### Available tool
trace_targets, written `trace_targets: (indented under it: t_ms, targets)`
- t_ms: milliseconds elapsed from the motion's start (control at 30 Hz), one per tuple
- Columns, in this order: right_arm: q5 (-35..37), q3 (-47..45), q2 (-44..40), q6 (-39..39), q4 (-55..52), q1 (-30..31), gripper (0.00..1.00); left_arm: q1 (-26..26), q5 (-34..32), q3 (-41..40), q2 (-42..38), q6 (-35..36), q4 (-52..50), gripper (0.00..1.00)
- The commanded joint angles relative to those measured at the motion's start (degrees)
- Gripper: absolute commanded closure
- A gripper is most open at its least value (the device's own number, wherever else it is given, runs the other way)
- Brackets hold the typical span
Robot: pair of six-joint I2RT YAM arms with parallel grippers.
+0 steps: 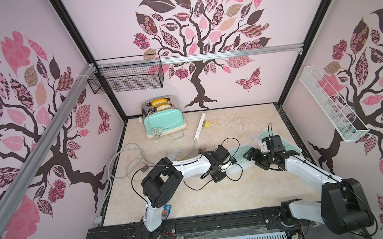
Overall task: Unplug the wireless keyboard
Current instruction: Pick up the power cord at the center of the board, then pick up the keyboard from the center of the board.
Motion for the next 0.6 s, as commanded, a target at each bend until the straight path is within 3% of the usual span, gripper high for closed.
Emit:
trace_targets:
  t_ms: [0, 233, 567]
  targets:
    - [-6.9, -2.0, -0.5, 6.6, 5.2, -3.7, 0.12, -0.2, 2.1, 2.0, -3.5, -1.8, 0.1, 1.0]
    - [-9.6, -6.1, 1.3, 13.6, 11.8, -4.7, 0.12, -0.2, 3.4, 3.3, -5.4, -2.9, -0.8, 1.0]
    - [-12.0, -16.9, 8.1, 33.9, 38.2, -4.7, 0.16, -0.3, 3.5, 5.3, -5.6, -2.6, -2.8, 1.0]
